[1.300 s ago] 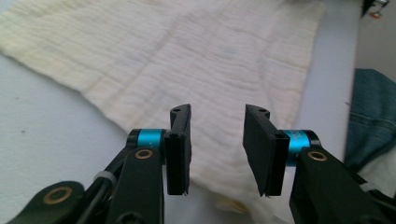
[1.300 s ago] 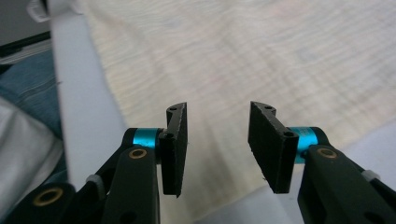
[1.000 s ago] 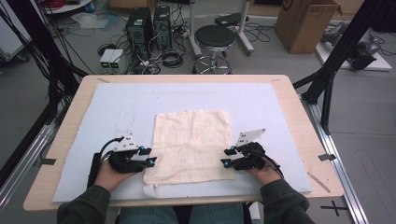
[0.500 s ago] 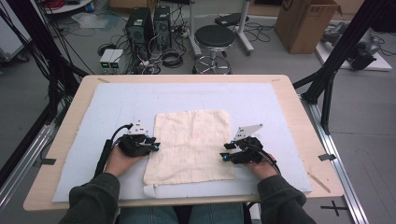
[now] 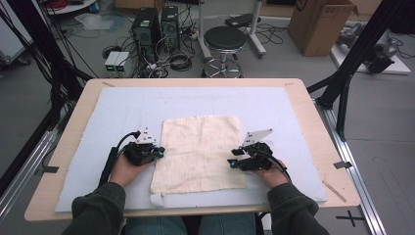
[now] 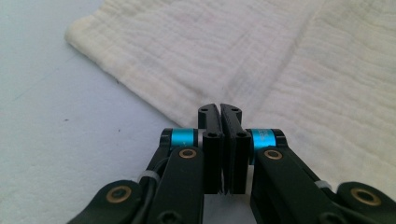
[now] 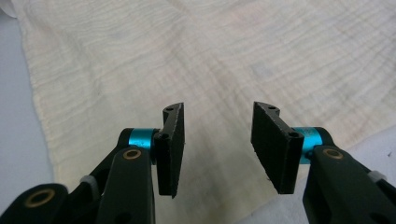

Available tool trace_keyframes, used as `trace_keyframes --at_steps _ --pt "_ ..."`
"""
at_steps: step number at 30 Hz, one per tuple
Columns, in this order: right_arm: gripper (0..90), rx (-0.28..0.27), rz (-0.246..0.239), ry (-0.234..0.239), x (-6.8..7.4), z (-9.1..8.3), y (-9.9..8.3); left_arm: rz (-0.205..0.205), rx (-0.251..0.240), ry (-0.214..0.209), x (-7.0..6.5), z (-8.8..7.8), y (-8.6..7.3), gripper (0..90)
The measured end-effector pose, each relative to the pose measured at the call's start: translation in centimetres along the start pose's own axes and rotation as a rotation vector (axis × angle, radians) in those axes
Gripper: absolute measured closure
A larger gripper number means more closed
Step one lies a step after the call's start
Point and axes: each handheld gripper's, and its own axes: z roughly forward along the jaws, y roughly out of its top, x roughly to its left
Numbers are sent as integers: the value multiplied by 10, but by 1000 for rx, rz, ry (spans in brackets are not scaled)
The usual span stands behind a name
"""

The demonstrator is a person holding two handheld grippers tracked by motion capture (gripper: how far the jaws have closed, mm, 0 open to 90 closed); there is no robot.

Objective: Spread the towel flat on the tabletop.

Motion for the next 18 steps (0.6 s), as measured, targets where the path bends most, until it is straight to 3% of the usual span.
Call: trace_keyframes --at_steps 10,13,15,18 --pt "536 -19 14 1 -2 0 2 -10 -14 2 6 -10 -6 873" --pt "530 -31 14 0 -3 1 4 -24 -26 -25 6 -11 -8 862" --pt "517 -33 35 3 -3 1 6 -41 -39 -61 4 -11 -7 765" --pt "490 -48 41 3 -5 1 8 -39 -53 -74 0 -12 -7 669"
